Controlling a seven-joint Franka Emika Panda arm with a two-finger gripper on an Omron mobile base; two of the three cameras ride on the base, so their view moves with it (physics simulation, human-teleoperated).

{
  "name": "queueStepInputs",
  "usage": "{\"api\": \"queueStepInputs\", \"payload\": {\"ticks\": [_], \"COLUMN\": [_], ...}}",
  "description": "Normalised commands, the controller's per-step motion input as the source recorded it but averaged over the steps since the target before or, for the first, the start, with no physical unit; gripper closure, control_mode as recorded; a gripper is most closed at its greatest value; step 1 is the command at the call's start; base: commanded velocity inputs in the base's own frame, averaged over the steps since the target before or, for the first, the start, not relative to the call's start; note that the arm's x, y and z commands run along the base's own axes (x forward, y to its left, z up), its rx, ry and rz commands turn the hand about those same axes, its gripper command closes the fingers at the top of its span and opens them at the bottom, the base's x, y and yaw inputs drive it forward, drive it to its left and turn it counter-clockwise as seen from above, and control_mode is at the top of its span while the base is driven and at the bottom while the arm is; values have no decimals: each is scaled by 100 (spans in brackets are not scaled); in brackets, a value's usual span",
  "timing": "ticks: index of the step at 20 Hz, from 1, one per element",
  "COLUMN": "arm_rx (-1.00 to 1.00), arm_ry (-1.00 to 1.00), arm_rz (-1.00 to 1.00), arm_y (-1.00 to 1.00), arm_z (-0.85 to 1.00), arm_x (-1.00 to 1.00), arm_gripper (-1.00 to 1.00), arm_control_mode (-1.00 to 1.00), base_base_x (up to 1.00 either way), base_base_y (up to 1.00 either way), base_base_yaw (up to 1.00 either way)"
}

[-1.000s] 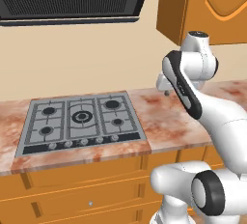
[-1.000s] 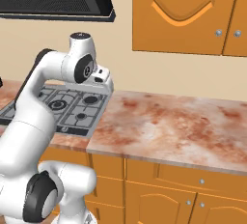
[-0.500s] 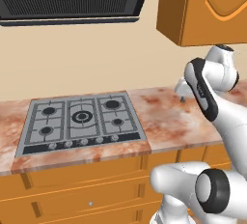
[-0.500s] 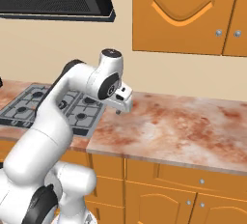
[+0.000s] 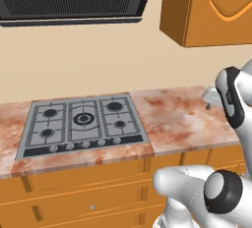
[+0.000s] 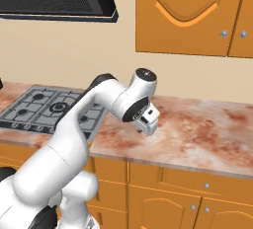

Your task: Take the tongs from the drawer on the right and place them on the dining counter next to the tray containing the kebab skewer.

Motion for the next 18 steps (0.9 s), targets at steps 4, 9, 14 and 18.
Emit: {"api": "queueStepInputs", "payload": {"ticks": [4,9,14,18], "arm_rx": [12,14,9,17], "arm_ry": [0,0,0,-14], "arm_rz": [-27,-24,-14,-2], "arm_y": [-81,-88,-75,-44], "arm_z": [-6,-18,-28,-31], "arm_x": [-52,-32,-16,-28], "arm_gripper": [-100,-100,-100,-100], "arm_control_mode": [-100,-100,-100,-100], "base_base_x": [0,0,0,0], "base_base_y": [0,0,0,0], "base_base_yaw": [0,0,0,0]}}
